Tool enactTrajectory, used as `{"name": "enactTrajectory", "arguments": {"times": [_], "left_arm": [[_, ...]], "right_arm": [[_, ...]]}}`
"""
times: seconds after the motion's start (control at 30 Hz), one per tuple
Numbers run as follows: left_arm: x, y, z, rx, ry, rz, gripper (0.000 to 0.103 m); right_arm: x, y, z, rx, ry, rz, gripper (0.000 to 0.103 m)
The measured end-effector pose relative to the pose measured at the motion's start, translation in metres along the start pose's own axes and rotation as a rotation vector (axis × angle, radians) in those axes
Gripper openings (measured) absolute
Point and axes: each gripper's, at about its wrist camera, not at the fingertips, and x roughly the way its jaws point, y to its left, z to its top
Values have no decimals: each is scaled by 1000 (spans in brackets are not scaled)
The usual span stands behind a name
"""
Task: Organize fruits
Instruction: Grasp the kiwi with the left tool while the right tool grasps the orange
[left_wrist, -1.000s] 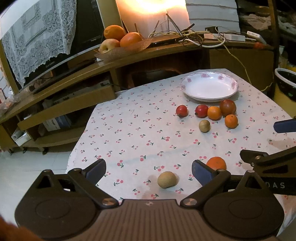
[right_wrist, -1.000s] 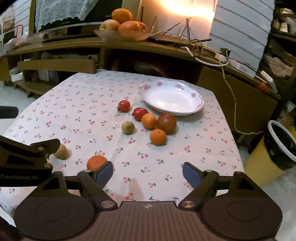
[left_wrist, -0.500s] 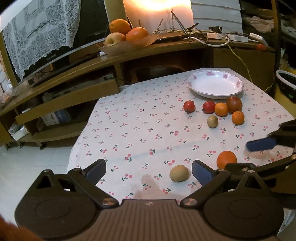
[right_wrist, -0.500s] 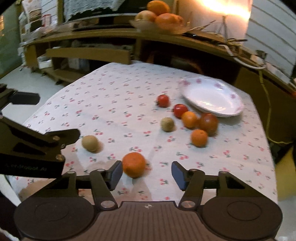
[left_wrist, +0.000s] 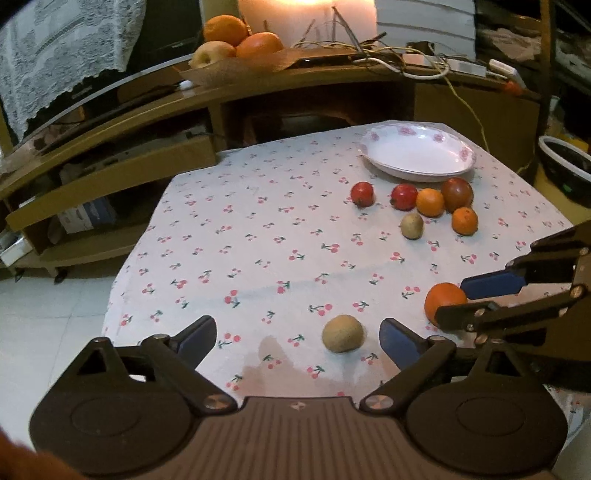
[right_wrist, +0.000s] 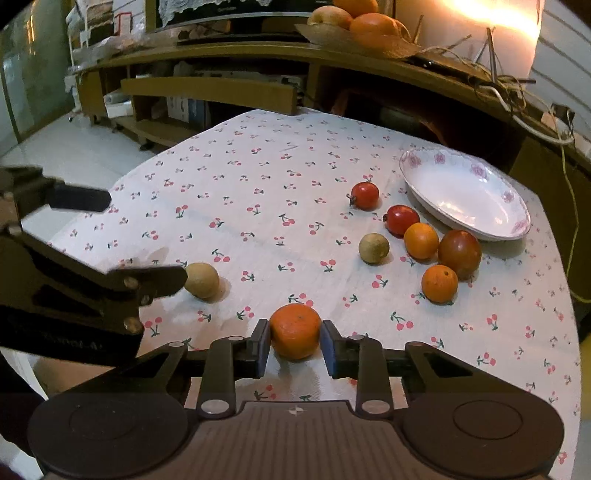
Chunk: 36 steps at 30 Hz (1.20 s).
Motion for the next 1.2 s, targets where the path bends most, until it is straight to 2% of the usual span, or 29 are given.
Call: {"name": "enactTrajectory", "arguments": {"times": [0.07,0.17,0.2,0.23,0.3,0.57,0.77,0.97,1.2], "left_arm": [[4,-2,1,2,4,-7,95],[13,-4,3,-1,21,-31,84],[17,-6,3,5,34,-34,78],[19,-7,2,11,45,-39,67],[23,-10,1,19,67,-54,55],[35,-19,-2,44,94,-83,46],[36,-21,2,46,104,-109,34],[33,-26,9,50,109,-147,34],[34,-37,37,57,80,-204,34]], "right_arm": [[-2,-5,0,19,1,6,29],[-7,-12,-1,41,-7,13,29],[-9,-15,0,52,-13,10,29],[-10,-18,0,60,-17,7,29],[-13,-24,0,76,-25,-2,29],[-11,-39,-6,117,-6,-4,29],[-11,-39,-6,114,-4,-6,29],[-14,-47,-6,138,-2,0,29],[-25,-58,2,162,-39,-10,29]]}}
